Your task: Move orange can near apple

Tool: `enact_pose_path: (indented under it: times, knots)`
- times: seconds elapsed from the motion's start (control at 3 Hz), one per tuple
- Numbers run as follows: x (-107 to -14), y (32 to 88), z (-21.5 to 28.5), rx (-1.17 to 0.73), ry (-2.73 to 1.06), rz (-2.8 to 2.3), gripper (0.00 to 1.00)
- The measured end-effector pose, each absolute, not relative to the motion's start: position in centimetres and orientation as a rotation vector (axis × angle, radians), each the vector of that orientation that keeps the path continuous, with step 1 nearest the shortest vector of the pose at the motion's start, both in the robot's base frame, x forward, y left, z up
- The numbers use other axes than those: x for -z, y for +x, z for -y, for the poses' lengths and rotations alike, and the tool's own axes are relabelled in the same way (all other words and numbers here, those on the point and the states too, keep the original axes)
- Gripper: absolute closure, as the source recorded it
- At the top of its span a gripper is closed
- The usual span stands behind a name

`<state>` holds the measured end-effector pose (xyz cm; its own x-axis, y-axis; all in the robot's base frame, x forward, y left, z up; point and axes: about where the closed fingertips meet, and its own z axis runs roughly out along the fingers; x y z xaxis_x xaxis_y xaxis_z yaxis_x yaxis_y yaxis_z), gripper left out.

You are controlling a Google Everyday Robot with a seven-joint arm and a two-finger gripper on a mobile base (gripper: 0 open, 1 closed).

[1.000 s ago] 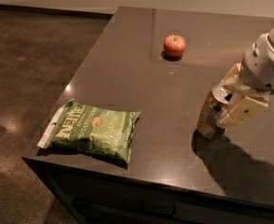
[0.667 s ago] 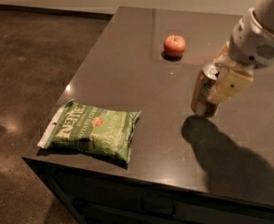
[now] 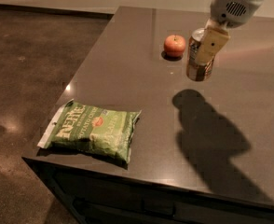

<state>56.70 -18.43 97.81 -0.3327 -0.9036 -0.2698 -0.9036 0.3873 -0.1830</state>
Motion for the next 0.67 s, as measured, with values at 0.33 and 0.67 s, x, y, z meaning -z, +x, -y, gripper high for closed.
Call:
enact_pose_path:
  times: [0.33,0.67]
  knots:
    - [-97.8,60.3,19.2,0.022,-1.519,-2.348,1.0]
    - [-96.0,64.7,20.1,0.019,-1.439,-2.355,1.0]
